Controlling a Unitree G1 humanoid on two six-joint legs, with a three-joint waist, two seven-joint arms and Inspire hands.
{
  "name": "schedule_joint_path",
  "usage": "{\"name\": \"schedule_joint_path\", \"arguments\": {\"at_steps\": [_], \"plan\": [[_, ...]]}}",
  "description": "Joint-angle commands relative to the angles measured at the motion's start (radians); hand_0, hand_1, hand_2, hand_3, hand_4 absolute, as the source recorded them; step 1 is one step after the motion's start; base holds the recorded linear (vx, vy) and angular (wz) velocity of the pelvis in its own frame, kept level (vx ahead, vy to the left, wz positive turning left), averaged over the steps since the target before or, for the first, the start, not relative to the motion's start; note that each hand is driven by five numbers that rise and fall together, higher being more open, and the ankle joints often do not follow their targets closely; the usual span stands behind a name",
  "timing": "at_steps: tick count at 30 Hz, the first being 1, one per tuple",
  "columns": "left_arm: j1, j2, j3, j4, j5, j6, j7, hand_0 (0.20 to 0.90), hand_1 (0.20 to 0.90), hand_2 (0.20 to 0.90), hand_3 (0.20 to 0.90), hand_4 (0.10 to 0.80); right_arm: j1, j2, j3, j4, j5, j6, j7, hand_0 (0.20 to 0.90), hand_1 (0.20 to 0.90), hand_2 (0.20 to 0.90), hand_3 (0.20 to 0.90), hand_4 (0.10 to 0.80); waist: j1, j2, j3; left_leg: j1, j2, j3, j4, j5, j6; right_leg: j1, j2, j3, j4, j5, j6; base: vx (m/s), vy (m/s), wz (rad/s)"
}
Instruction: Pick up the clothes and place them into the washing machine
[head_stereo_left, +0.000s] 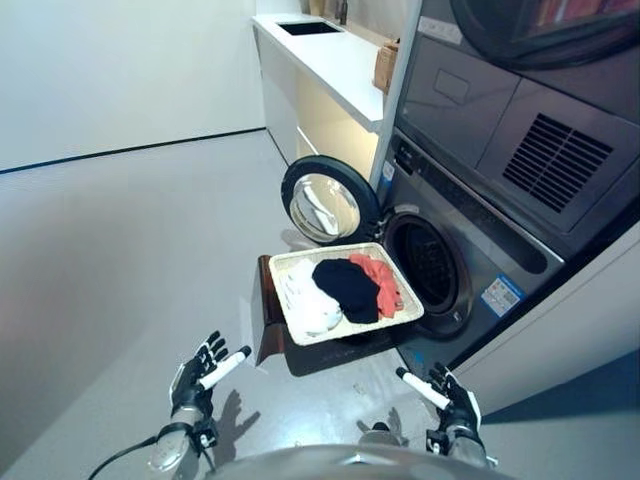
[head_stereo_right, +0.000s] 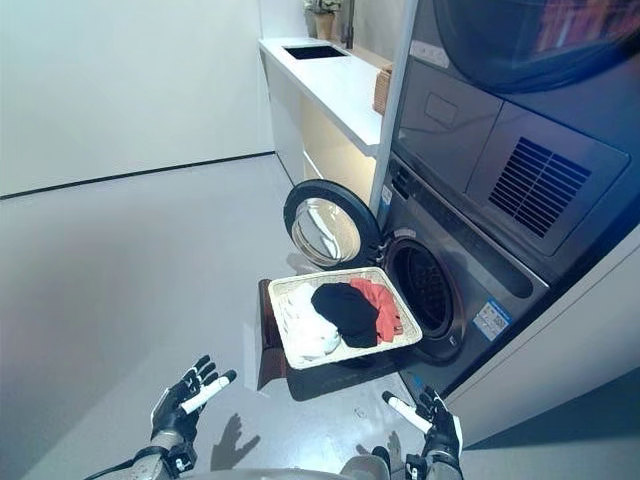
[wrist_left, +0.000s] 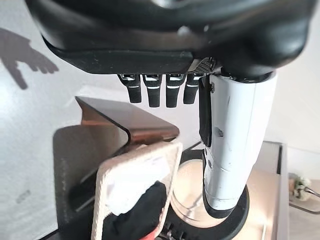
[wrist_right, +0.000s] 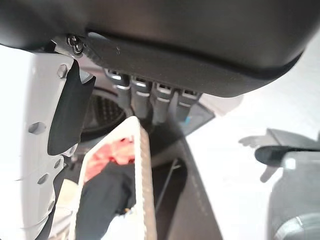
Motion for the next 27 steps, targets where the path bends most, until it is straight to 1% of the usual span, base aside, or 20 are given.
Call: {"name": "schedule_joint_path", "arguments": {"at_steps": [1,3,5,8,11,12,13,14,15,16,17,18,19,20,21,23,25,26,27], "plan": [[-0.078,0.016,0.050,-0.143,0.008,-0.097,0.002,0.900,0.900,0.900,0.900,0.800,-0.122,-0.067,-0.015,-0.090,0.034,-0.068,-0.012,0.900,0.900,0.900,0.900,0.800,-0.017,0.042,0.046,0.089,-0.033,-0.016,-0.165,0.060,-0.005,-0.041,0.035,0.028,-0.019,-0.048,0.024,0.124,-0.104,-0.01],[-0.083,0.013,0.049,-0.138,0.006,-0.101,0.008,0.900,0.900,0.900,0.900,0.800,-0.130,-0.065,-0.013,-0.083,0.035,-0.071,-0.020,0.900,0.900,0.900,0.900,0.800,-0.027,0.027,0.053,0.113,-0.032,-0.024,-0.178,0.044,-0.016,-0.068,0.042,0.056,-0.132,0.012,0.053,0.185,-0.104,-0.03],[-0.090,0.006,0.048,-0.125,0.006,-0.102,0.015,0.900,0.900,0.900,0.900,0.800,-0.139,-0.062,-0.014,-0.073,0.035,-0.070,-0.028,0.900,0.900,0.900,0.900,0.800,-0.031,0.022,0.057,0.151,-0.019,-0.026,-0.194,0.027,-0.028,-0.096,0.057,0.049,-0.211,0.067,0.076,0.257,-0.108,-0.25],[-0.093,-0.006,0.039,-0.117,-0.001,-0.099,0.020,0.900,0.900,0.900,0.900,0.800,-0.141,-0.060,-0.009,-0.081,0.029,-0.064,-0.038,0.900,0.900,0.900,0.900,0.800,-0.047,0.014,0.058,0.208,0.002,-0.054,-0.226,0.010,-0.043,-0.128,0.077,0.058,-0.245,0.102,0.092,0.273,-0.117,0.15],[-0.100,-0.012,0.026,-0.108,-0.008,-0.100,0.031,0.900,0.900,0.900,0.900,0.800,-0.141,-0.061,-0.007,-0.081,0.026,-0.059,-0.042,0.900,0.900,0.900,0.900,0.800,-0.065,0.012,0.052,0.270,0.037,-0.087,-0.256,-0.002,-0.063,-0.151,0.094,0.089,-0.208,0.115,0.096,0.307,-0.164,0.47],[-0.106,-0.015,0.018,-0.103,-0.020,-0.101,0.033,0.900,0.900,0.900,0.900,0.800,-0.140,-0.063,-0.005,-0.084,0.031,-0.060,-0.043,0.900,0.900,0.900,0.900,0.800,-0.069,0.013,0.049,0.280,0.048,-0.095,-0.261,-0.007,-0.073,-0.155,0.098,0.089,-0.186,0.096,0.090,0.303,-0.216,0.22],[-0.112,-0.016,0.010,-0.084,-0.016,-0.097,0.037,0.900,0.900,0.900,0.900,0.800,-0.140,-0.060,-0.006,-0.069,0.038,-0.062,-0.040,0.900,0.900,0.900,0.900,0.800,-0.072,0.016,0.038,0.288,0.074,-0.107,-0.253,-0.001,-0.090,-0.160,0.110,0.082,-0.170,0.069,0.077,0.425,-0.373,0.36],[-0.115,-0.018,0.007,-0.077,-0.034,-0.103,0.039,0.900,0.900,0.900,0.900,0.800,-0.136,-0.063,-0.004,-0.064,0.041,-0.068,-0.041,0.900,0.900,0.900,0.900,0.800,-0.081,0.020,0.026,0.290,0.125,-0.105,-0.233,0.018,-0.119,-0.143,0.139,0.079,-0.162,0.049,0.059,0.441,-0.406,0.56],[-0.135,-0.022,-0.006,-0.064,-0.048,-0.101,0.041,0.900,0.900,0.900,0.900,0.800,-0.152,-0.074,-0.004,-0.042,0.051,-0.071,-0.043,0.900,0.900,0.900,0.900,0.800,-0.084,0.033,0.019,0.261,0.153,-0.119,-0.184,0.060,-0.138,-0.137,0.153,0.066,-0.144,0.028,0.044,0.425,-0.410,0.86],[-0.153,-0.027,-0.019,-0.057,-0.064,-0.101,0.040,0.900,0.900,0.900,0.900,0.800,-0.163,-0.077,-0.008,-0.034,0.068,-0.080,-0.045,0.900,0.900,0.900,0.900,0.800,-0.087,0.036,0.017,0.226,0.169,-0.122,-0.122,0.116,-0.148,-0.124,0.166,0.064,-0.137,0.012,0.029,0.237,-0.233,0.80],[-0.169,-0.029,-0.027,-0.064,-0.071,-0.109,0.036,0.900,0.900,0.900,0.900,0.800,-0.176,-0.086,-0.012,-0.033,0.073,-0.088,-0.046,0.900,0.900,0.900,0.900,0.800,-0.084,0.035,0.027,0.180,0.167,-0.122,-0.074,0.150,-0.156,-0.109,0.168,0.047,-0.138,0.001,0.020,0.144,-0.221,0.83],[-0.189,-0.026,-0.040,-0.070,-0.066,-0.113,0.033,0.900,0.900,0.900,0.900,0.800,-0.185,-0.096,-0.013,-0.028,0.085,-0.099,-0.045,0.900,0.900,0.900,0.900,0.800,-0.084,0.033,0.037,0.141,0.161,-0.125,-0.048,0.169,-0.158,-0.104,0.165,0.034,-0.143,-0.002,0.015,0.068,-0.198,0.72],[-0.200,-0.025,-0.050,-0.075,-0.069,-0.113,0.031,0.900,0.900,0.900,0.900,0.800,-0.191,-0.106,-0.014,-0.015,0.088,-0.103,-0.047,0.900,0.900,0.900,0.900,0.800,-0.084,0.035,0.037,0.134,0.168,-0.110,-0.059,0.187,-0.160,-0.098,0.165,0.014,-0.151,-0.008,0.012,0.031,-0.153,0.87],[-0.201,-0.025,-0.050,-0.075,-0.070,-0.113,0.031,0.900,0.900,0.900,0.900,0.800,-0.192,-0.106,-0.014,-0.014,0.089,-0.103,-0.047,0.900,0.900,0.900,0.900,0.800,-0.085,0.036,0.037,0.134,0.169,-0.111,-0.060,0.187,-0.160,-0.097,0.166,0.012,-0.152,-0.008,0.012,0.083,-0.128,0.84],[-0.206,-0.028,-0.056,-0.071,-0.067,-0.109,0.030,0.900,0.900,0.900,0.900,0.800,-0.192,-0.112,-0.016,-0.008,0.083,-0.104,-0.055,0.900,0.900,0.900,0.900,0.800,-0.085,0.041,0.034,0.140,0.179,-0.103,-0.077,0.202,-0.169,-0.086,0.171,-0.003,-0.159,-0.020,0.007,0.117,-0.106,0.64],[-0.214,-0.034,-0.064,-0.067,-0.061,-0.111,0.039,0.900,0.900,0.900,0.900,0.800,-0.188,-0.111,-0.020,-0.005,0.093,-0.107,-0.056,0.900,0.900,0.900,0.900,0.800,-0.092,0.059,0.022,0.156,0.209,-0.103,-0.105,0.267,-0.183,-0.081,0.191,-0.009,-0.156,-0.041,-0.006,0.170,-0.164,0.38],[-0.215,-0.034,-0.067,-0.065,-0.056,-0.111,0.045,0.900,0.900,0.900,0.900,0.800,-0.179,-0.111,-0.019,-0.005,0.095,-0.108,-0.058,0.900,0.900,0.900,0.900,0.800,-0.097,0.075,0.012,0.161,0.237,-0.118,-0.115,0.339,-0.199,-0.087,0.210,-0.011,-0.141,-0.067,-0.021,0.165,-0.188,0.30],[-0.224,-0.039,-0.068,-0.061,-0.053,-0.107,0.049,0.900,0.900,0.900,0.900,0.800,-0.171,-0.109,-0.017,0.003,0.099,-0.107,-0.059,0.900,0.900,0.900,0.900,0.800,-0.101,0.083,0.008,0.153,0.257,-0.116,-0.095,0.389,-0.199,-0.080,0.231,-0.005,-0.130,-0.097,-0.041,0.192,-0.262,0.31],[-0.227,-0.040,-0.071,-0.061,-0.051,-0.107,0.052,0.900,0.900,0.900,0.900,0.800,-0.169,-0.107,-0.018,0.001,0.104,-0.111,-0.061,0.900,0.900,0.900,0.900,0.800,-0.104,0.086,0.007,0.145,0.267,-0.110,-0.065,0.424,-0.200,-0.075,0.245,0.002,-0.123,-0.111,-0.055,0.158,-0.216,0.35]]}}
